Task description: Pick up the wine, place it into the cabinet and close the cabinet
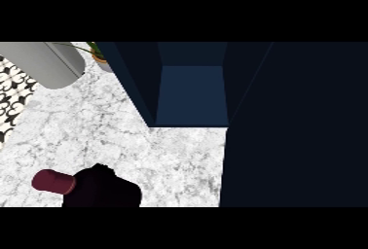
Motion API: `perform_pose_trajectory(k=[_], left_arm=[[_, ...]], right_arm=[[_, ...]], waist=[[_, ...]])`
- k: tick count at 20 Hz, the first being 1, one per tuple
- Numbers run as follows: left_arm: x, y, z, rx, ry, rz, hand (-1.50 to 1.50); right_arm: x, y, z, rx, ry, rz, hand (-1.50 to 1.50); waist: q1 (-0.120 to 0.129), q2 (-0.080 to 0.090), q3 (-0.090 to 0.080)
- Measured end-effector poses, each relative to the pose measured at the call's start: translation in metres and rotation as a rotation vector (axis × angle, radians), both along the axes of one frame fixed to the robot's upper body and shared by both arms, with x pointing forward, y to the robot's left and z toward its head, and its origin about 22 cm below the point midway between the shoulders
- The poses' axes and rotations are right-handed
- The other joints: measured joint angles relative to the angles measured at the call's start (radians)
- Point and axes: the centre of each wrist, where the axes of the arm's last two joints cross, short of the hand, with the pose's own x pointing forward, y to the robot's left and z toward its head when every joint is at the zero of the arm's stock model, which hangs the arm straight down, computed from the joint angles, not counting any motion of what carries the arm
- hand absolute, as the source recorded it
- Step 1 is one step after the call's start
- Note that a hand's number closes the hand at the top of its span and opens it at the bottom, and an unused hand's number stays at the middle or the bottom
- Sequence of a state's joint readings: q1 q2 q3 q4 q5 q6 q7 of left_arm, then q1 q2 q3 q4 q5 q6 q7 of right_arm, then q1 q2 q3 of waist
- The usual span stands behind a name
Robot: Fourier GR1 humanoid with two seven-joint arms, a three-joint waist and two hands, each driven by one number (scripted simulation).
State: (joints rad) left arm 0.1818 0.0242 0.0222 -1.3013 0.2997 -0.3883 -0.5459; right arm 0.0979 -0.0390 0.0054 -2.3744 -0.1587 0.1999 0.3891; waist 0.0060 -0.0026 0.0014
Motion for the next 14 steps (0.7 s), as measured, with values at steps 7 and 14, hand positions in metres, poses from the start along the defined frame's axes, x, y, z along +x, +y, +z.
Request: perform_pose_trajectory(k=[7, 14], left_arm=[[0.009, -0.018, 0.057, -0.015, -0.051, -0.019, 1.5], [0.039, -0.058, 0.1, -0.014, -0.076, -0.006, 1.5]], right_arm=[[0.006, 0.003, -0.001, 0.0, 0.003, 0.0, -1.5], [0.002, 0.003, -0.005, -0.005, 0.001, 0.009, -1.5]], waist=[[-0.002, 0.001, -0.001], [-0.008, 0.002, -0.001]])
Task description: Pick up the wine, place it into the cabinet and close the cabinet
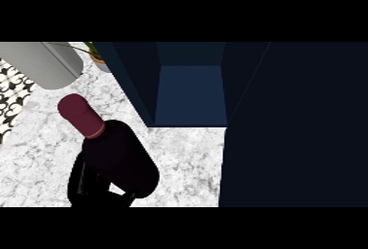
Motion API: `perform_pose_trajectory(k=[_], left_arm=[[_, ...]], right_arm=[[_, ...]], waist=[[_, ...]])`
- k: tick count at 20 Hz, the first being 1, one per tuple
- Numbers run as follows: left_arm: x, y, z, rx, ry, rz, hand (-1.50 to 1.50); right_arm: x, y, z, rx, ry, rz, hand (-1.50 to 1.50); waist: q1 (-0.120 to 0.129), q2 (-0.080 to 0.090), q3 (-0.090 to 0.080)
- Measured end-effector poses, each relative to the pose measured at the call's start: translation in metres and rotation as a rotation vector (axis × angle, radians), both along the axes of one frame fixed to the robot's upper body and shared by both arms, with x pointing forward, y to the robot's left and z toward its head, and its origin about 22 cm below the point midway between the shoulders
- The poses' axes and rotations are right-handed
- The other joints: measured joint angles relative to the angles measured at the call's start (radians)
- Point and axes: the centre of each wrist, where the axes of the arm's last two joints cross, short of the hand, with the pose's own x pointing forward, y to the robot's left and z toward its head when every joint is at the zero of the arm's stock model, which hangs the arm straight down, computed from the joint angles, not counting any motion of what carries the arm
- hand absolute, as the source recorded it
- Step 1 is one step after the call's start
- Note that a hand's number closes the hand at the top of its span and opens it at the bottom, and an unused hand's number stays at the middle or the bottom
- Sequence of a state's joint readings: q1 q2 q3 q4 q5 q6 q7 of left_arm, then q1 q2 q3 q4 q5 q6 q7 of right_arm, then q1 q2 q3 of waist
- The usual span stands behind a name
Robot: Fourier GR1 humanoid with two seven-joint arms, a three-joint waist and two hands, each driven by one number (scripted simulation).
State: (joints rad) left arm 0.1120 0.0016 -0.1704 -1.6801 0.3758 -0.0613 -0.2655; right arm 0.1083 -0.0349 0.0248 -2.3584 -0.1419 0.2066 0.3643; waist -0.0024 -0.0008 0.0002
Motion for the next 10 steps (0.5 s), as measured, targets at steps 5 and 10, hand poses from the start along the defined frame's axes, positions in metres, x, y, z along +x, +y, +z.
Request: perform_pose_trajectory(k=[5, 10], left_arm=[[0.025, -0.018, 0.024, 0.006, 0.002, -0.004, 1.5], [0.047, -0.038, 0.039, 0.03, -0.018, 0.015, 1.5]], right_arm=[[0.003, -0.005, -0.002, 0.006, 0.008, -0.005, -1.5], [0.007, -0.006, -0.006, 0.007, 0.004, -0.007, -1.5]], waist=[[-0.001, 0.0, 0.0], [-0.002, 0.001, 0.0]])
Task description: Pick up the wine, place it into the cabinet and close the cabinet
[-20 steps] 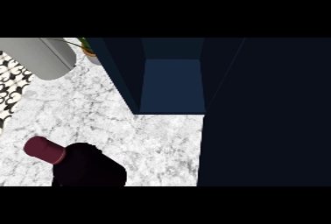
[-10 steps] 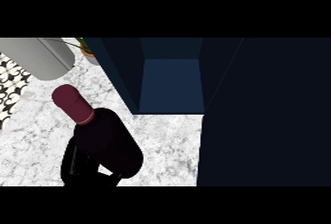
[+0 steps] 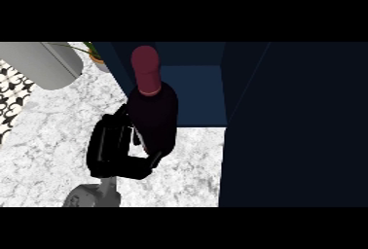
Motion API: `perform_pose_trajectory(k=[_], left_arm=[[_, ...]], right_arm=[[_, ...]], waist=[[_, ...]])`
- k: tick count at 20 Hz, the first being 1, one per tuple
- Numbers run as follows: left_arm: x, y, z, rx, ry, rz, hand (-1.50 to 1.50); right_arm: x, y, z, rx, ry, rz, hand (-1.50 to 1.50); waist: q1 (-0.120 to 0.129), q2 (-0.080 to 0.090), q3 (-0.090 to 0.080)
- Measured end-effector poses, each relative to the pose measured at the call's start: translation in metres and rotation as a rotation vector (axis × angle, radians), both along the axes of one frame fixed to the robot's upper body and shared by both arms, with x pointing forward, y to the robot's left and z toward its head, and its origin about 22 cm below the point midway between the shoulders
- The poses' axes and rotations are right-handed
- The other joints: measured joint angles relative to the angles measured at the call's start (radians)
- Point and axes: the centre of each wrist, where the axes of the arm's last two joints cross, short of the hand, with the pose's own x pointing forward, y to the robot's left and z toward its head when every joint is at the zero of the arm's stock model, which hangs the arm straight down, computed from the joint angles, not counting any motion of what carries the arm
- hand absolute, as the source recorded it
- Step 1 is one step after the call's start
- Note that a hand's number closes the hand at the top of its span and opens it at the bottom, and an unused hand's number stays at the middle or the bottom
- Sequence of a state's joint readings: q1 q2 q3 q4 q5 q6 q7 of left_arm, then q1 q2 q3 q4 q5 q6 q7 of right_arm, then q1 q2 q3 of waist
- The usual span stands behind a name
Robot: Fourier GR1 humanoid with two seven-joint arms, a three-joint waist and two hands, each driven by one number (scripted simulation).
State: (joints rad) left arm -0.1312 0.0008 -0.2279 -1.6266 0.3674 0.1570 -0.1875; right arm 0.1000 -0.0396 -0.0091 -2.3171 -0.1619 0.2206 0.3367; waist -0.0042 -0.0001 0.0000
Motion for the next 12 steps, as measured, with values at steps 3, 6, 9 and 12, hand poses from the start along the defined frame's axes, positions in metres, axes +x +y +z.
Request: perform_pose_trajectory(k=[3, 6, 9, 12], left_arm=[[0.019, -0.017, 0.003, 0.03, -0.01, 0.017, 1.5], [0.024, -0.03, 0.006, 0.079, -0.018, 0.028, 1.5], [0.035, -0.042, 0.005, 0.126, -0.015, 0.03, 1.5], [0.044, -0.051, -0.002, 0.162, 0.0, 0.029, 1.5]], right_arm=[[0.0, 0.001, 0.001, 0.001, 0.0, -0.003, -1.5], [-0.007, -0.002, 0.005, -0.002, -0.001, 0.0, -1.5], [-0.003, -0.001, -0.001, -0.005, -0.004, 0.002, -1.5], [-0.005, -0.004, 0.0, -0.006, -0.005, -0.001, -1.5]], waist=[[-0.003, 0.001, 0.0], [-0.003, 0.0, 0.0], [-0.004, 0.0, 0.0], [-0.004, 0.001, 0.0]])
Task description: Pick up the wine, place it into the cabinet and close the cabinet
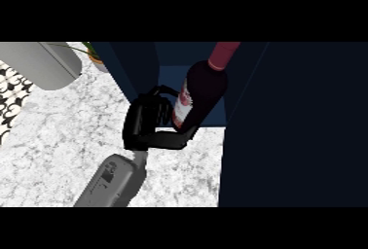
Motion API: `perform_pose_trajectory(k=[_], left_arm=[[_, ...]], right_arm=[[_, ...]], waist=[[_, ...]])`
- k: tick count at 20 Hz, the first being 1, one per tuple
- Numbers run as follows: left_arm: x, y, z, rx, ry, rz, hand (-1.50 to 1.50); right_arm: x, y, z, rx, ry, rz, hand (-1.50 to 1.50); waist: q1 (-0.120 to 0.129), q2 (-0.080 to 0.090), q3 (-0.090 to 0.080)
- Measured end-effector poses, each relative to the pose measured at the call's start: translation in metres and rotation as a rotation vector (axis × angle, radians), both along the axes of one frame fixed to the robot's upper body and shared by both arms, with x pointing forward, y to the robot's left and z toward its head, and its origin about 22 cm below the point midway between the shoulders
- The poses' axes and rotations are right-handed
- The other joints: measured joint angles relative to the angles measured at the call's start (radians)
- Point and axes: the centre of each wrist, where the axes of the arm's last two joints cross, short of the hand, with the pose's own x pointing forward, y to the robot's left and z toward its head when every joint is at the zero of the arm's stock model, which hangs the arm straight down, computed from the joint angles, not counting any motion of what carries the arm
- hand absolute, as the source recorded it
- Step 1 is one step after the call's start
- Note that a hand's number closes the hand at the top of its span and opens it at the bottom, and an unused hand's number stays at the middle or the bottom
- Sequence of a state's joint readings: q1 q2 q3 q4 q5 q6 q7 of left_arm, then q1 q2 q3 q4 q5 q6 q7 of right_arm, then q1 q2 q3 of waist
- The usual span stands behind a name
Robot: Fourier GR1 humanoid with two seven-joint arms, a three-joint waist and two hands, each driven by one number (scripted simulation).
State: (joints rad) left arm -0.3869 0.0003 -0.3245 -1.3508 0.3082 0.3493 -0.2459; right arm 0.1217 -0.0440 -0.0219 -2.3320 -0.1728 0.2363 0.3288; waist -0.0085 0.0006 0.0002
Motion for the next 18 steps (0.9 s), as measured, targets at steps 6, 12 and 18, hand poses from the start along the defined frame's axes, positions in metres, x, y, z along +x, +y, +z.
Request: perform_pose_trajectory(k=[6, 12, 18], left_arm=[[0.011, -0.017, -0.01, 0.018, 0.032, 0.02, 1.5], [0.016, -0.022, -0.03, 0.024, 0.064, 0.049, 1.5], [0.016, -0.019, -0.057, 0.036, 0.106, 0.067, 1.5]], right_arm=[[0.0, 0.004, 0.001, -0.001, -0.001, 0.003, -1.5], [0.005, 0.002, 0.004, -0.003, 0.0, 0.002, -1.5], [0.008, 0.001, -0.001, 0.002, 0.002, 0.0, -1.5]], waist=[[-0.001, 0.0, 0.0], [-0.002, 0.001, -0.001], [-0.002, 0.001, -0.001]])
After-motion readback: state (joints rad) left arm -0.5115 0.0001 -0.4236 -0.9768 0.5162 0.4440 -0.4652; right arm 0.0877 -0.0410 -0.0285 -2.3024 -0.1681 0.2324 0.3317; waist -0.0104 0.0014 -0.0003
